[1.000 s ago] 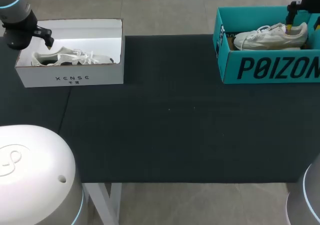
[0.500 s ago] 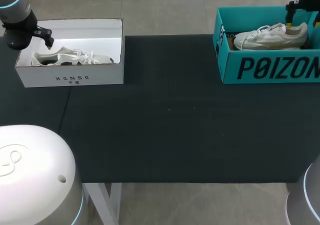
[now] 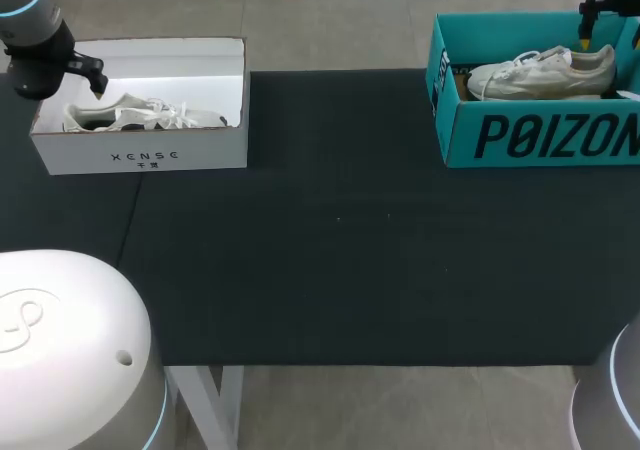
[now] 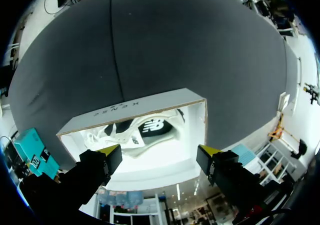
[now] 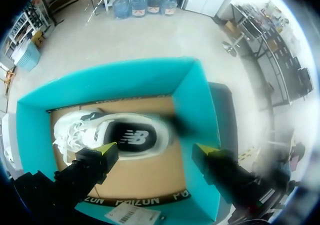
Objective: Take the shoe out of the shoebox, open the shoe tongue, remove and reinsert the insole, then place the shoe into the shoebox
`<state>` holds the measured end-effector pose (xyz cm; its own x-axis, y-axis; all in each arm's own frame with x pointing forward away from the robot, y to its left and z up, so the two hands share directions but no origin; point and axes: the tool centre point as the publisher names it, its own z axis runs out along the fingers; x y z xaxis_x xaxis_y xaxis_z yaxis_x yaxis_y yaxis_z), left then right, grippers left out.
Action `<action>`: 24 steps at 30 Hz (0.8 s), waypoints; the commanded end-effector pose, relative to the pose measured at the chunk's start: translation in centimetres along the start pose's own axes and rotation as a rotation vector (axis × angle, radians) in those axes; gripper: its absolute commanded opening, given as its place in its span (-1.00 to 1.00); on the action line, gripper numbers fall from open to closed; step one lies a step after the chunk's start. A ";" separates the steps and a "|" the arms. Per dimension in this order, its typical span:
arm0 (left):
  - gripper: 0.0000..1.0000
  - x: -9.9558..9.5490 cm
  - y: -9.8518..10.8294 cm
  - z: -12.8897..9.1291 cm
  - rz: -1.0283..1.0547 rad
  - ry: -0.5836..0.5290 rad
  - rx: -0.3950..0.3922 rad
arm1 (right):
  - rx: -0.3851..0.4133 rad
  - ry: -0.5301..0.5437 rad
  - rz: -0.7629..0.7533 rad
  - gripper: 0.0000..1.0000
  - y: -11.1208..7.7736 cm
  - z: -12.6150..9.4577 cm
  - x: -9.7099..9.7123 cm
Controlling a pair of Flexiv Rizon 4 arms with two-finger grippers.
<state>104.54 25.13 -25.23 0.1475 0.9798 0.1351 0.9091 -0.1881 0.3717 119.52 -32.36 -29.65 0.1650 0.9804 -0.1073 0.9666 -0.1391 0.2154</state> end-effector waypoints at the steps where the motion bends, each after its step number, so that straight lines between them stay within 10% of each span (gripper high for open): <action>1: 1.00 0.0 0.0 0.0 0.001 0.001 0.000 | 0.049 0.005 -0.002 1.00 1.4 1.4 -0.1; 24: 1.00 0.0 0.0 0.0 0.001 0.001 0.000 | 0.100 0.012 -0.020 1.00 1.1 4.9 0.0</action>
<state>104.54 25.13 -25.23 0.1475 0.9798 0.1351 0.9091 -0.1881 0.3717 120.61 -33.10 -33.72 0.1444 0.9847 -0.0980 0.9811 -0.1295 0.1440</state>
